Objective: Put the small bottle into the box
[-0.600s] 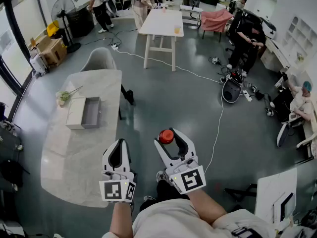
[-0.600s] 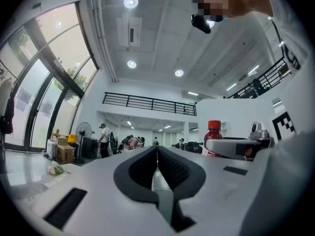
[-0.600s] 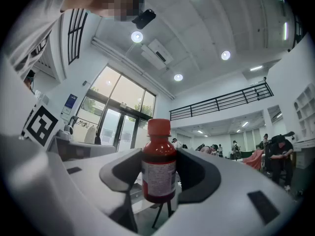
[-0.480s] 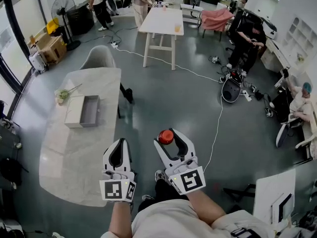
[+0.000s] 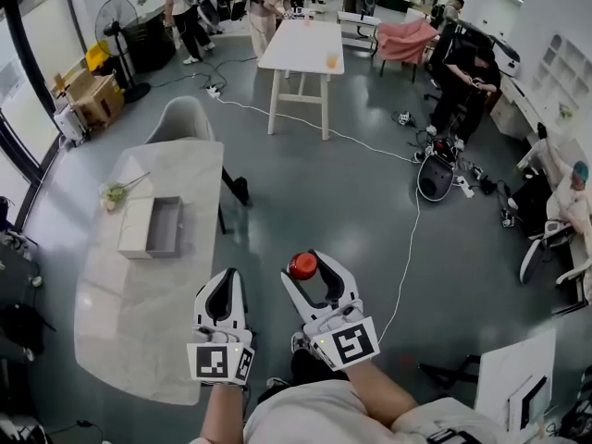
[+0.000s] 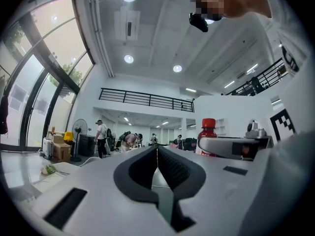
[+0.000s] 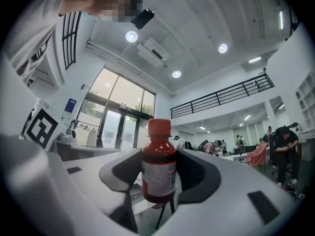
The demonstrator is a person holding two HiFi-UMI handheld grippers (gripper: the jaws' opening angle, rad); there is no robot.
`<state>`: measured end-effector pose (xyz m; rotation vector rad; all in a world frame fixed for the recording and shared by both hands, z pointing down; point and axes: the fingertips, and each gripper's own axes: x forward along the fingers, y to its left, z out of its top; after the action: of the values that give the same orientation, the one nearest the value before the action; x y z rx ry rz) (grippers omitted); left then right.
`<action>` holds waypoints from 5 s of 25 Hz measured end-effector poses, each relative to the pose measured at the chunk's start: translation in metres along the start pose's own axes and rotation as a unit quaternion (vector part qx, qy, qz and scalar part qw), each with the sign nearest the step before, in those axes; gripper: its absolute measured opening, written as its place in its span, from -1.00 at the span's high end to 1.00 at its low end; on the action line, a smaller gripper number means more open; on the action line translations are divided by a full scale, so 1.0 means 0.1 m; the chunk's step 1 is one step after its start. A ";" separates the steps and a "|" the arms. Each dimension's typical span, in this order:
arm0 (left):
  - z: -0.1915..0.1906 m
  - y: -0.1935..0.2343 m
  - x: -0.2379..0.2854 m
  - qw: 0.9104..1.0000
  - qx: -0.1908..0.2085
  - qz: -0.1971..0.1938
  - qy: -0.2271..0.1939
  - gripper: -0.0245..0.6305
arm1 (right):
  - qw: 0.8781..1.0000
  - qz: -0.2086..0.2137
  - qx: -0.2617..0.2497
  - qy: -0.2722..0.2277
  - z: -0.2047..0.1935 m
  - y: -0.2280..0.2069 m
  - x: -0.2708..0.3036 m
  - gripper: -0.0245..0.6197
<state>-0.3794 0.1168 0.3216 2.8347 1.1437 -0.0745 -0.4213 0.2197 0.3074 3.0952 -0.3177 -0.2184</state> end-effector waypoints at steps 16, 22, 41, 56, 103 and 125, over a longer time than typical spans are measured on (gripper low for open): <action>-0.16 0.22 1.25 1.000 0.003 0.011 0.003 0.85 | 0.999 0.029 0.005 -0.015 -0.16 -0.87 0.84 0.21; -0.34 0.66 1.74 1.000 -0.013 0.010 0.008 0.85 | 0.999 0.041 0.007 -0.009 -0.41 -1.00 1.47 0.21; -0.31 3.59 3.17 0.992 -0.048 0.118 0.000 0.85 | 0.979 0.201 -0.029 0.023 -0.75 -0.46 4.95 0.21; -0.46 5.05 2.67 0.908 -0.030 0.417 0.013 0.85 | 0.859 0.513 0.015 0.005 -1.08 0.83 6.31 0.21; -2.65 3.86 -0.20 0.590 -0.243 0.764 0.095 0.85 | 0.470 0.743 -0.014 0.476 -3.84 2.91 4.12 0.21; -3.42 4.26 -0.58 0.651 -0.339 0.664 0.141 0.85 | 0.516 0.620 -0.040 0.590 -4.64 3.11 3.92 0.21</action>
<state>-0.1204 -0.1956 0.6920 2.2256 -0.9457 0.7144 -0.0385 -0.1608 0.7242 1.4080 -1.8921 1.5870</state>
